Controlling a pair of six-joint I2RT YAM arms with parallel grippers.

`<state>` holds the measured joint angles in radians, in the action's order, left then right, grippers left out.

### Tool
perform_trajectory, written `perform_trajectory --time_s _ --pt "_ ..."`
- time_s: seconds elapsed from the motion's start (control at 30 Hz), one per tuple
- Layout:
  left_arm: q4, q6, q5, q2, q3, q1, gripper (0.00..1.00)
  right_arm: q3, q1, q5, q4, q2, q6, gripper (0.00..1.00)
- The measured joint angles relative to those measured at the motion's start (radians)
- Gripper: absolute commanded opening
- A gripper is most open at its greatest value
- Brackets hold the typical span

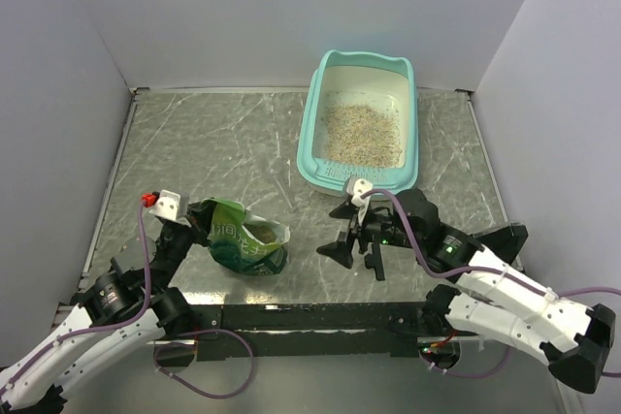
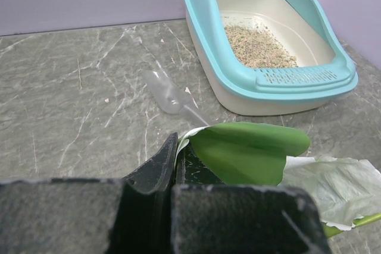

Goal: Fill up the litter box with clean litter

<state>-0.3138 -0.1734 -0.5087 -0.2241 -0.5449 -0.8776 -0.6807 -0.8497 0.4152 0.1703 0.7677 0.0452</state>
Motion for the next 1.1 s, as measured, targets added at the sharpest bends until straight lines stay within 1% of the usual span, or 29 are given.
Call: perform_trajectory --time_s 0.13,0.27,0.5,0.67,0.83,1.1 --pt "0.000 0.000 0.004 0.000 0.000 0.001 0.01 0.065 -0.043 0.042 -0.130 0.043 -0.056 0.99" --pt "0.000 0.000 0.010 0.000 0.000 0.003 0.01 0.093 -0.108 0.011 -0.264 0.134 -0.103 0.99" --pt "0.000 0.000 0.014 0.000 0.000 0.004 0.01 0.111 -0.196 -0.072 -0.516 0.265 -0.132 0.99" --pt "0.000 0.000 0.014 0.000 0.000 0.004 0.01 0.133 -0.216 -0.104 -0.690 0.363 -0.155 0.99" --pt "0.000 0.000 0.014 0.000 0.000 0.004 0.01 0.137 -0.238 -0.140 -0.822 0.463 -0.168 0.99" --pt "0.000 0.000 0.014 0.000 0.000 0.004 0.01 0.150 -0.243 -0.163 -0.967 0.483 -0.180 0.96"
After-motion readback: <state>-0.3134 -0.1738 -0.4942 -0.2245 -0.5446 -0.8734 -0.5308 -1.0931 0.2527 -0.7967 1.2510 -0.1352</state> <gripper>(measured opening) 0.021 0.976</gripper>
